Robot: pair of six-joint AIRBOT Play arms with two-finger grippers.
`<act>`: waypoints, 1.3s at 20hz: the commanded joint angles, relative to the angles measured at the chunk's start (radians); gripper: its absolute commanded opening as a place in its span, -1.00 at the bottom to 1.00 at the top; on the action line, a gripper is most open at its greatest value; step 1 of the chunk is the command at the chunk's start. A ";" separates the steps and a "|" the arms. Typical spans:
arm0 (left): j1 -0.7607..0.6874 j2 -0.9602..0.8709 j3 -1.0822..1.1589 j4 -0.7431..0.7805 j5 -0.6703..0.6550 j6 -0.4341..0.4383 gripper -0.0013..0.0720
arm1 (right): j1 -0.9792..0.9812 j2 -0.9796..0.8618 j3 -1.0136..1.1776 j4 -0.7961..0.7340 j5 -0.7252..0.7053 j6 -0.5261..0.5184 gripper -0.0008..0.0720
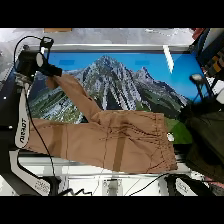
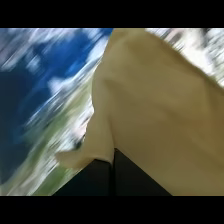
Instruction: Fold the clothes and pants, and hang the long-sleeved shirts on hangers.
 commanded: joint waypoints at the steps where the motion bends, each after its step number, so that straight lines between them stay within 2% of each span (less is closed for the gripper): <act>1: 0.025 0.033 0.001 0.090 -0.111 -0.003 -0.94 | -0.172 -0.019 -0.235 0.283 -0.040 -0.178 -0.90; 2: 0.025 0.045 0.001 0.091 -0.142 -0.003 -0.94 | -0.189 -0.033 -0.281 0.317 -0.076 -0.172 -0.90; 3: 0.025 0.058 0.001 0.105 -0.190 -0.003 -0.94 | -0.196 -0.047 -0.313 0.332 -0.118 -0.128 -0.73; 4: 0.025 0.069 0.000 0.134 -0.251 -0.002 -0.94 | -0.196 -0.068 -0.334 0.338 -0.168 -0.056 -0.05; 5: 0.026 0.075 0.001 0.150 -0.301 -0.002 -0.94 | -0.195 -0.093 -0.340 0.354 -0.199 -0.016 0.38; 8: 0.035 0.081 0.000 0.151 -0.401 -0.002 -0.94 | -0.195 -0.181 -0.339 0.510 -0.261 -0.045 0.43; 12: 0.035 0.081 0.000 0.149 -0.420 -0.002 -0.93 | -0.195 -0.317 -0.284 0.679 -0.283 -0.141 0.44; 15: 0.035 0.080 0.000 0.148 -0.420 -0.003 -0.93 | -0.195 -0.380 -0.211 0.673 -0.348 -0.159 0.74; 19: 0.035 0.078 -0.008 0.148 -0.419 -0.003 -0.93 | -0.195 -0.454 -0.155 0.673 -0.377 -0.148 0.76; 22: 0.035 0.069 -0.008 0.130 -0.419 -0.003 -0.93 | -0.182 -0.503 -0.151 0.679 -0.320 -0.156 0.75; 26: 0.033 0.050 -0.008 0.126 -0.419 -0.003 -0.93 | -0.096 -0.511 -0.145 0.677 -0.224 -0.252 0.69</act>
